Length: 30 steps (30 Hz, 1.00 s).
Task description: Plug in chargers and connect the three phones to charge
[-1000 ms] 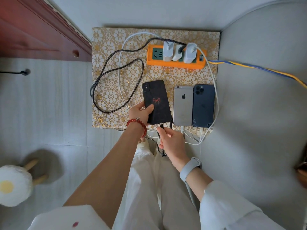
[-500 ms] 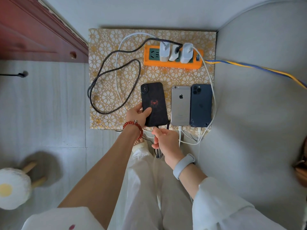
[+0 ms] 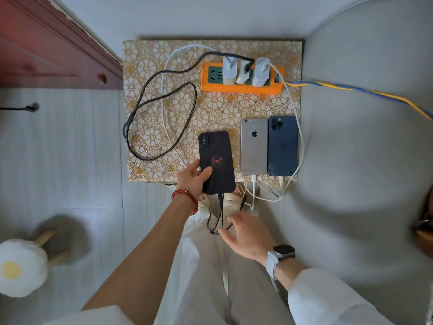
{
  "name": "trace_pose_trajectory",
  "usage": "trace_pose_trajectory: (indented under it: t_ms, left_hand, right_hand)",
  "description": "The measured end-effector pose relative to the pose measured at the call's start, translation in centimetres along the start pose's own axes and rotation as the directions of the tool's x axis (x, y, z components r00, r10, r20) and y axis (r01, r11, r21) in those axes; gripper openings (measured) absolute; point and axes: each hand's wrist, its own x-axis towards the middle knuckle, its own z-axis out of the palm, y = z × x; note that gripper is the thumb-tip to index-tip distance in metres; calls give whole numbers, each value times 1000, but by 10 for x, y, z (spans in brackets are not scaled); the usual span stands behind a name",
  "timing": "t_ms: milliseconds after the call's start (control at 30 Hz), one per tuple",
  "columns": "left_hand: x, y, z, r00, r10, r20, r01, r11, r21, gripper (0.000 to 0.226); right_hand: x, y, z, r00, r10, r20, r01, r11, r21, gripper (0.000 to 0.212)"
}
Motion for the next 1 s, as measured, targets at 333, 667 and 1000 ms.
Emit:
trace_pose_trajectory:
  t_ms: [333,667,1000]
  left_hand:
    - [10,-1,23,974,179,-139,-142,960,242,40]
    - [11,12,49,940,300,-165,-103,707,700,45]
    - [3,24,45,966,258,-36,-121,568,814,50]
  right_hand:
    - [21,8,-42,997,60,-58,-42,963,267,32]
    - [42,17,-68,923,36,-382,-48,999,-23,49]
    - [50,15,-85,978,51,-201,-69,994,-84,54]
